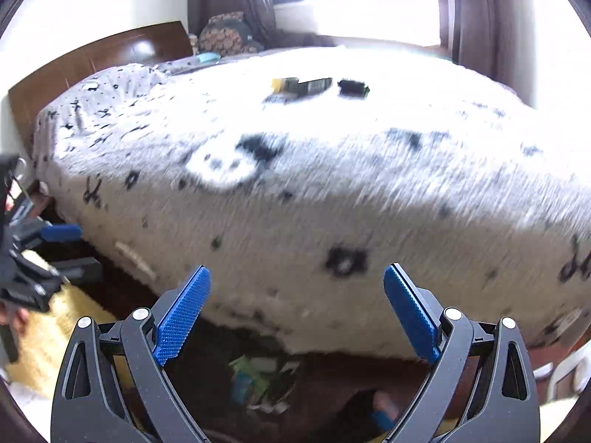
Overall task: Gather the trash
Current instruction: 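Grasp the yellow-capped bottle with the left tool while the right tool grasps the black thread spool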
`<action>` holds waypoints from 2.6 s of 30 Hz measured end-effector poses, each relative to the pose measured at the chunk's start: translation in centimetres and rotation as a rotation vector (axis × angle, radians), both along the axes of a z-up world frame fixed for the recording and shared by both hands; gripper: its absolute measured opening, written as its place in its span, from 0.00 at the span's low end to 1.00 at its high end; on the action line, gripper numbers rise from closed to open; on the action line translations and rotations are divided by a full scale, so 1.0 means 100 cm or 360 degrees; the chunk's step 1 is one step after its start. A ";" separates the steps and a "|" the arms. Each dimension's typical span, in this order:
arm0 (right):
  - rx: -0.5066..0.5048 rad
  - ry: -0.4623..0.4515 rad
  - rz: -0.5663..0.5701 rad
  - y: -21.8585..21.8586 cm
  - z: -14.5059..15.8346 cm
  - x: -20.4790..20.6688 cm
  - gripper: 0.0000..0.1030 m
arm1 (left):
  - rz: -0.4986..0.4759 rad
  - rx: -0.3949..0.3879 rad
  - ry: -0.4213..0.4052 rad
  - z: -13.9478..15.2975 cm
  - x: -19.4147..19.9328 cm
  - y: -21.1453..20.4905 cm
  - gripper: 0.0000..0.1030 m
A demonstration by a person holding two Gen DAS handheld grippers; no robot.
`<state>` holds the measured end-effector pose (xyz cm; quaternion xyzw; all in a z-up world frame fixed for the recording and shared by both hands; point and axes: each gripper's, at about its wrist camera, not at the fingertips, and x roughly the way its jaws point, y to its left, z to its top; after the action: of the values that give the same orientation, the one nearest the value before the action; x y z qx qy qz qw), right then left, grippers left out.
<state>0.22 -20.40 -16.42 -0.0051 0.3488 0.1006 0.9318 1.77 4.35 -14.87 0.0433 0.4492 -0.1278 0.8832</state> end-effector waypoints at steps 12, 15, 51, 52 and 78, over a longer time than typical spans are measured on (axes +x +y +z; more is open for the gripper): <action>0.0025 -0.0127 -0.0056 -0.016 0.043 0.042 0.92 | 0.0085 0.0010 -0.0193 0.056 0.056 0.013 0.92; 0.0026 -0.0118 -0.0097 -0.025 0.048 0.068 0.92 | 0.0101 0.0015 -0.0212 0.063 0.075 0.014 0.92; -0.0479 0.0107 0.0163 0.008 0.025 0.325 0.26 | -0.0112 0.0119 -0.0147 0.015 0.324 -0.100 0.88; -0.0476 0.0108 0.0167 0.007 0.026 0.324 0.26 | -0.0122 0.0122 -0.0144 0.014 0.328 -0.103 0.87; -0.0614 -0.0115 0.0074 -0.008 0.116 0.219 0.26 | -0.0158 0.0080 -0.0196 0.057 0.290 -0.105 0.28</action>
<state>22.10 -21.25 -4.78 -0.1954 0.3277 0.0531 0.9228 30.79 -6.15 -9.15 0.0955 0.3945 -0.1573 0.9003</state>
